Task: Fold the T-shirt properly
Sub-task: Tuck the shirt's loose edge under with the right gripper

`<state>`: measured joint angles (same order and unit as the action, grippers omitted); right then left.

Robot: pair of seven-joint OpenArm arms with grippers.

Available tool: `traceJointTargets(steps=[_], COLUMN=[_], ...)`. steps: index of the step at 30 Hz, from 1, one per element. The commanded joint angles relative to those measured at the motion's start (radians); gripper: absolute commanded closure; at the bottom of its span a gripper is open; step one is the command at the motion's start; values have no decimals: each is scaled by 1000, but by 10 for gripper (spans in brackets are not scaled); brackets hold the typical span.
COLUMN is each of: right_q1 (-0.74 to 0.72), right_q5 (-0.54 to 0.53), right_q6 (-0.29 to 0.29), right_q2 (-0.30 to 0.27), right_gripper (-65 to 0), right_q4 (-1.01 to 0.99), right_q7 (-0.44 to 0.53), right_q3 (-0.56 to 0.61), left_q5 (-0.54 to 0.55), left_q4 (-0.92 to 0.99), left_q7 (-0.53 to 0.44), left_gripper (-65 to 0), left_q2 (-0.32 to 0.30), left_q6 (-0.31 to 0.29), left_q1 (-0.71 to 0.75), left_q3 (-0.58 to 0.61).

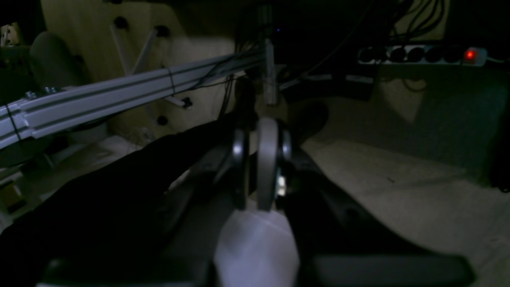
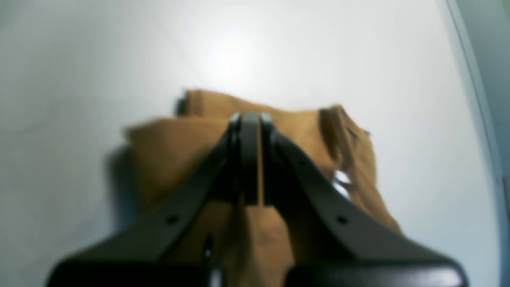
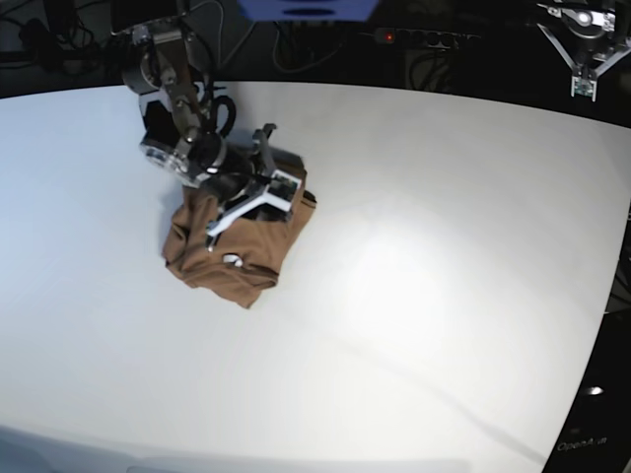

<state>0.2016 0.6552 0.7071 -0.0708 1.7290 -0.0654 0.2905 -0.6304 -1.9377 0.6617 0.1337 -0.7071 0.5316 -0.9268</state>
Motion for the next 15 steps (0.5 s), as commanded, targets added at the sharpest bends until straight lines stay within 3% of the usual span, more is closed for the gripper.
traceJointTargets(steps=[1, 5, 15], right_q1=[5, 26, 26], right_q5=[-7, -13, -13], right_q6=[-9, -9, -9], right_q2=[6, 15, 7], right_gripper=[-3, -3, -1], right_q4=[22, 6, -96], right_q7=[17, 17, 23], right_q3=[-1, -9, -33], left_q5=[-4, -4, -9], left_q4=[-15, -15, -10], left_q7=[-6, -10, -168], left_gripper=[-41, -41, -41], left_q2=[-9, -9, 23], left_q6=[9, 9, 9], left_q1=[8, 11, 25], left_q3=[-5, -5, -64])
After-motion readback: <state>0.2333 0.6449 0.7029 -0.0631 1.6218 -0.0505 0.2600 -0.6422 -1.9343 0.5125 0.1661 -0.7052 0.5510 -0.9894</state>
